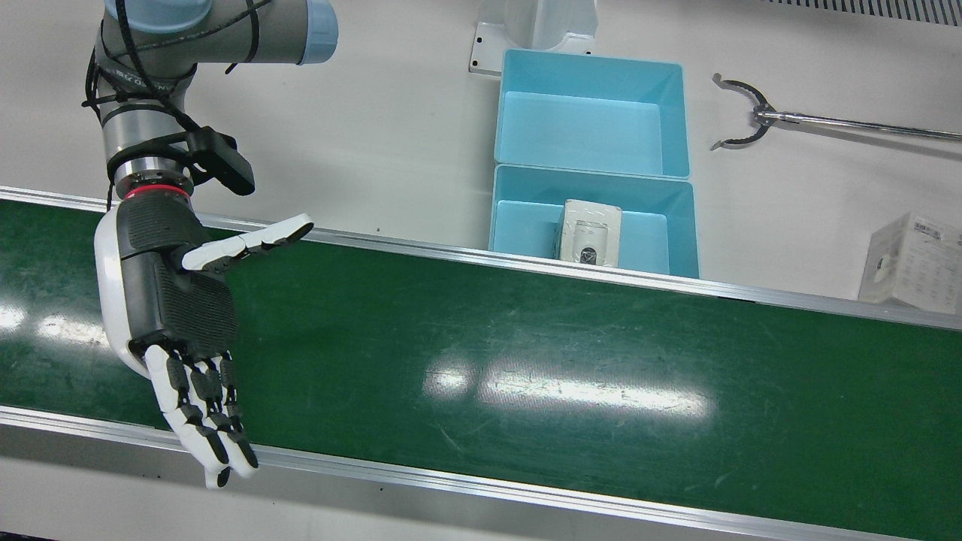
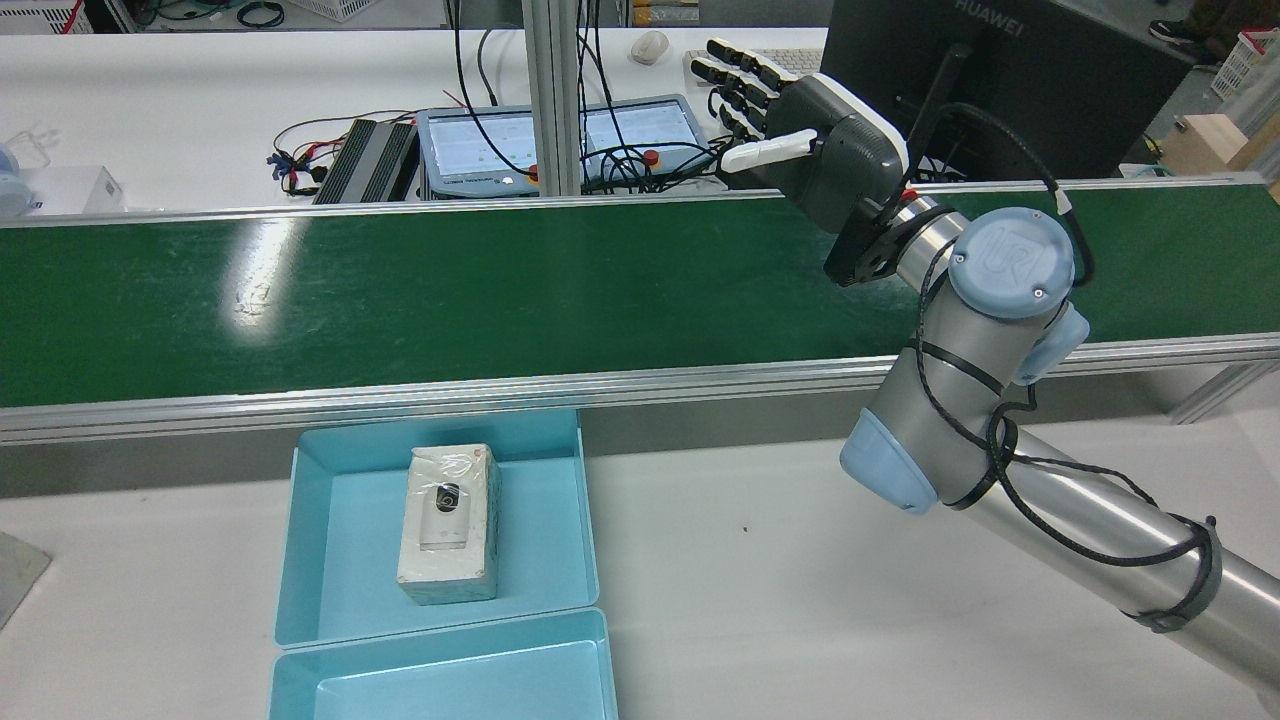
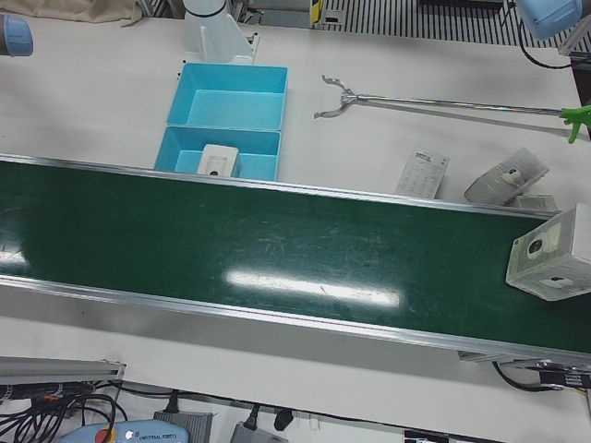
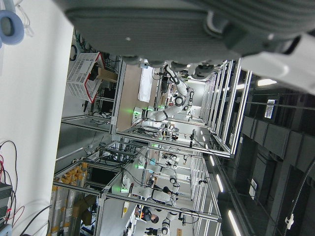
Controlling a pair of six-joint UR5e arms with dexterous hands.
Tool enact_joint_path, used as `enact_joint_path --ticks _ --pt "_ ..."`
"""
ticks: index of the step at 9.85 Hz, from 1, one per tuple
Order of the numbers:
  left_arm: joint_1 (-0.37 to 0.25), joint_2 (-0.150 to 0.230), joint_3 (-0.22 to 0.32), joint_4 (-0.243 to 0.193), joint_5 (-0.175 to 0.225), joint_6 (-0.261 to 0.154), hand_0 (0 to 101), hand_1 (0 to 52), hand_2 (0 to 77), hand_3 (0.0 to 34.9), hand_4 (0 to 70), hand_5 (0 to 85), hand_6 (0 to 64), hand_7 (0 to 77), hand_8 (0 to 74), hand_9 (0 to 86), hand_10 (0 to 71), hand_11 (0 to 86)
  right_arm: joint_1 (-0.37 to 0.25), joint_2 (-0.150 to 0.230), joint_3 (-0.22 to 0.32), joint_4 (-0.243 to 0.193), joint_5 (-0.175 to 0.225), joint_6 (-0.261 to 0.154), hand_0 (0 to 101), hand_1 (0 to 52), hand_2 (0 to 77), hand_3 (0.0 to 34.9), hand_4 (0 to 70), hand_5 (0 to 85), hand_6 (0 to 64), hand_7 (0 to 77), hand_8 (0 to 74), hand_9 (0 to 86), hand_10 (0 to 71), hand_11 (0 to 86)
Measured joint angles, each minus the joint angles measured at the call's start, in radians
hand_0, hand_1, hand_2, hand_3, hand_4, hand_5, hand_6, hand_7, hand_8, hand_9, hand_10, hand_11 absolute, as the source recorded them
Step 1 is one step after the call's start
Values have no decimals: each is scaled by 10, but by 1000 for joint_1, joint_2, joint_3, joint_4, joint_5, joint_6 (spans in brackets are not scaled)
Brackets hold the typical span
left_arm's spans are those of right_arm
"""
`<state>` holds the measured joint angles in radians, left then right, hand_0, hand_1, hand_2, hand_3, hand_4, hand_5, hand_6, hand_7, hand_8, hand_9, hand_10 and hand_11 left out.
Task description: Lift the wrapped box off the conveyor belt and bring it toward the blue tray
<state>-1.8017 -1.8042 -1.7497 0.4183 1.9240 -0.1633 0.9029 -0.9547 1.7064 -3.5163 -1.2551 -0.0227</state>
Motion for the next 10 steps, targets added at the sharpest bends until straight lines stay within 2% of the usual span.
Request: enact_joint_path --ticks 1,3,4,5,6,7,10 --pt "0 0 0 0 0 0 0 0 11 0 5 11 5 5 5 5 5 0 -14 -2 12 -13 23 -7 496 158 44 53 11 120 16 104 0 11 0 11" --pt "0 0 0 0 0 0 0 0 11 0 5 11 5 5 5 0 5 0 -28 -6 15 -18 52 -11 494 153 71 46 11 120 16 104 0 11 0 11" --pt "0 0 0 0 0 0 0 0 5 0 5 11 5 5 5 5 5 0 -30 -7 15 -15 57 -11 489 153 71 7 22 120 33 131 16 11 0 11" --pt "0 0 0 0 0 0 0 0 11 0 5 11 5 5 5 5 0 0 -31 -9 17 -11 60 -10 489 153 71 7 22 120 33 131 16 11 0 11" --pt "0 0 0 0 0 0 0 0 11 0 5 11 5 5 5 5 0 0 -31 -9 22 -8 61 -9 489 153 71 11 54 136 65 169 44 11 0 11" --pt "0 0 0 0 0 0 0 0 11 0 5 11 5 5 5 5 5 0 -34 -10 28 -6 61 -8 489 153 71 11 54 136 65 169 44 93 0 11" --pt "0 0 0 0 0 0 0 0 5 0 5 11 5 5 5 0 5 0 -54 -10 29 2 61 -4 487 164 98 7 82 153 65 169 38 54 0 11"
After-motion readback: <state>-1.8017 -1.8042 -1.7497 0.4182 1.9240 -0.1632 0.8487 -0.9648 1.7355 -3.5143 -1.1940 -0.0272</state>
